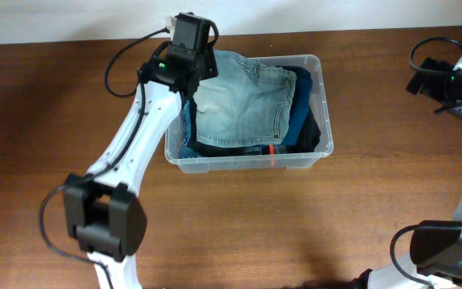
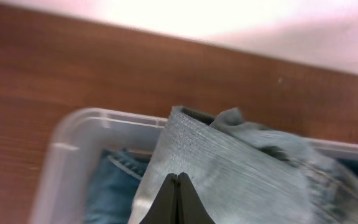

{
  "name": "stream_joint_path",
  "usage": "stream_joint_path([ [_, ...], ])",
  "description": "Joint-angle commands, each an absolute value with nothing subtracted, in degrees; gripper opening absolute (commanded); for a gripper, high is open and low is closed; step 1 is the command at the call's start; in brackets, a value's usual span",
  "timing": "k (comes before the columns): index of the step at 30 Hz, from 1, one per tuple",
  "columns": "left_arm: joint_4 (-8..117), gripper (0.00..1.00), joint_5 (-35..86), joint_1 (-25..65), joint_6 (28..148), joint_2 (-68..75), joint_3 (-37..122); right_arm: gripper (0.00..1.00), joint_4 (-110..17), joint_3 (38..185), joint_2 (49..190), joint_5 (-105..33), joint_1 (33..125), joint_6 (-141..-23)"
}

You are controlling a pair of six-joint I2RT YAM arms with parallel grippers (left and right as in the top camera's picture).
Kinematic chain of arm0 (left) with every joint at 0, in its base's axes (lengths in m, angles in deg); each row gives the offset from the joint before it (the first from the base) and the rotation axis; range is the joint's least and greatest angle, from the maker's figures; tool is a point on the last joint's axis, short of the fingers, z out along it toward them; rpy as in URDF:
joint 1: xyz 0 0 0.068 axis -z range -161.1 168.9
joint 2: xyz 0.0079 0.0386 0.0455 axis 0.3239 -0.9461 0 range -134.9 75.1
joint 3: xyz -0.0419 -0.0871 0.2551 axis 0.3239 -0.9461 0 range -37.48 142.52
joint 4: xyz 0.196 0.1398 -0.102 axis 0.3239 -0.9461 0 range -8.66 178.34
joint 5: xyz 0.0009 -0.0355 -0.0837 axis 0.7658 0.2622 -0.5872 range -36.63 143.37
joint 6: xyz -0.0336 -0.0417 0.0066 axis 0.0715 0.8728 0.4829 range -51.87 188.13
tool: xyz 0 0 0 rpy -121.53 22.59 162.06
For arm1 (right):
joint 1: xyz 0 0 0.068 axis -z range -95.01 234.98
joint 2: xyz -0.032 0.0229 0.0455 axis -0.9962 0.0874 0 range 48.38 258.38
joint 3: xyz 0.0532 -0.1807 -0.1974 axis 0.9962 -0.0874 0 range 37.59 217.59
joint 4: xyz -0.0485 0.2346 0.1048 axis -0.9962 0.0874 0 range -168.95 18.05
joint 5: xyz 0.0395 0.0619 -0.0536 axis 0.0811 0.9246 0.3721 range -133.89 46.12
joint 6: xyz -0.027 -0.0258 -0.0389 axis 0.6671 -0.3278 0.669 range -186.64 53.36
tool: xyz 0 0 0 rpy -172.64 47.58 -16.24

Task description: Pack container

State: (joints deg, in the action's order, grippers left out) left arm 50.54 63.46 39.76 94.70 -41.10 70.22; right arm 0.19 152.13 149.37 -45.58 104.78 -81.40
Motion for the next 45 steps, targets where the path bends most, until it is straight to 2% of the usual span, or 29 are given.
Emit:
stream_joint_path([
  [1,51.22,0.00,52.73,39.19,93.71,-47.27,70.31,0.98,0.14,151.98,149.42,-46.28,104.93,-81.44],
  [8,49.49,0.01,51.61,40.53,93.76,-59.24,70.31,0.99,0.14,151.98,149.42,-46.28,104.93,-81.44],
  [12,44.48,0.01,51.24,40.22,93.71,-63.24,70.31,0.98,0.14,151.98,149.42,-46.28,104.93,-81.44],
  [17,42.71,0.01,51.64,40.22,92.66,-58.35,71.75,0.99,0.14,151.98,149.42,-46.28,104.93,-81.44],
  [24,42.65,0.01,51.66,41.05,92.90,-42.24,73.21,0.98,0.14,151.98,149.42,-46.28,104.93,-81.44],
  [30,41.27,0.01,51.61,45.95,92.95,-32.05,73.21,0.98,0.14,151.98,149.42,-46.28,104.93,-81.44],
  [39,41.75,0.01,51.88,53.86,94.48,-37.41,73.08,0.98,0.14,151.98,149.42,-46.28,104.93,-81.44],
  [45,41.93,0.00,53.12,55.50,96.88,-45.95,73.08,0.98,0.14,151.98,149.42,-46.28,104.93,-81.44],
])
